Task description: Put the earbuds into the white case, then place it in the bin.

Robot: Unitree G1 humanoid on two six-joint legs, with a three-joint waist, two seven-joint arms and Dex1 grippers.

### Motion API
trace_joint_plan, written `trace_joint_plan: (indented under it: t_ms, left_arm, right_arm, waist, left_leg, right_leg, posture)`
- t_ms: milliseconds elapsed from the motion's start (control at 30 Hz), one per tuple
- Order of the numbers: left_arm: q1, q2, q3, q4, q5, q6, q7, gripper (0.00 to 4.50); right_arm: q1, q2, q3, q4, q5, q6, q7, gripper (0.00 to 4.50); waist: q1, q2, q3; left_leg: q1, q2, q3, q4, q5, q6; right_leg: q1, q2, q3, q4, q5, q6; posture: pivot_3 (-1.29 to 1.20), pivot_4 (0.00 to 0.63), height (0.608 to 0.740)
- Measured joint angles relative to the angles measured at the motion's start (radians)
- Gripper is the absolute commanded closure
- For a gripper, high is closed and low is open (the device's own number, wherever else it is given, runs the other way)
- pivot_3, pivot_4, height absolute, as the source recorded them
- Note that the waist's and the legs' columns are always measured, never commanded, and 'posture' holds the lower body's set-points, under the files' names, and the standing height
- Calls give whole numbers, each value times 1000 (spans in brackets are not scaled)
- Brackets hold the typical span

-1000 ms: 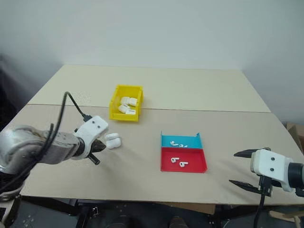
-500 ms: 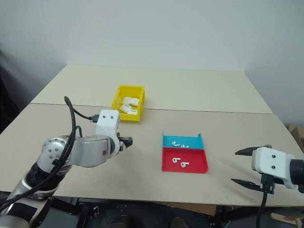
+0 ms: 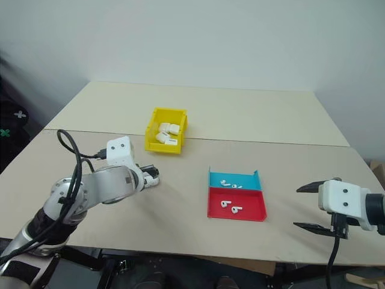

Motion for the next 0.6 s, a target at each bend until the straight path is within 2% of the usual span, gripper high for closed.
trace_joint_plan:
  t_ms: [267,600]
  left_arm:
    - [-61,-58,-30,126,1,24,1,50]
    - [-89,-27,-67,215,6,78,1,50]
  right_arm:
    - [77,24,-26,-30,-2,-1,-10,0]
    - [156,61,-93,-83,-12,0,-31,0]
  waist:
    - [2,0,0]
    - [2,0,0]
  left_leg:
    - [0,0,0,0,0,0]
    - [0,0,0,0,0,0]
  right_leg:
    - [0,0,0,0,0,0]
    - [0,0,0,0,0,0]
  posture:
    - [0,150,740]
    - [0,150,740]
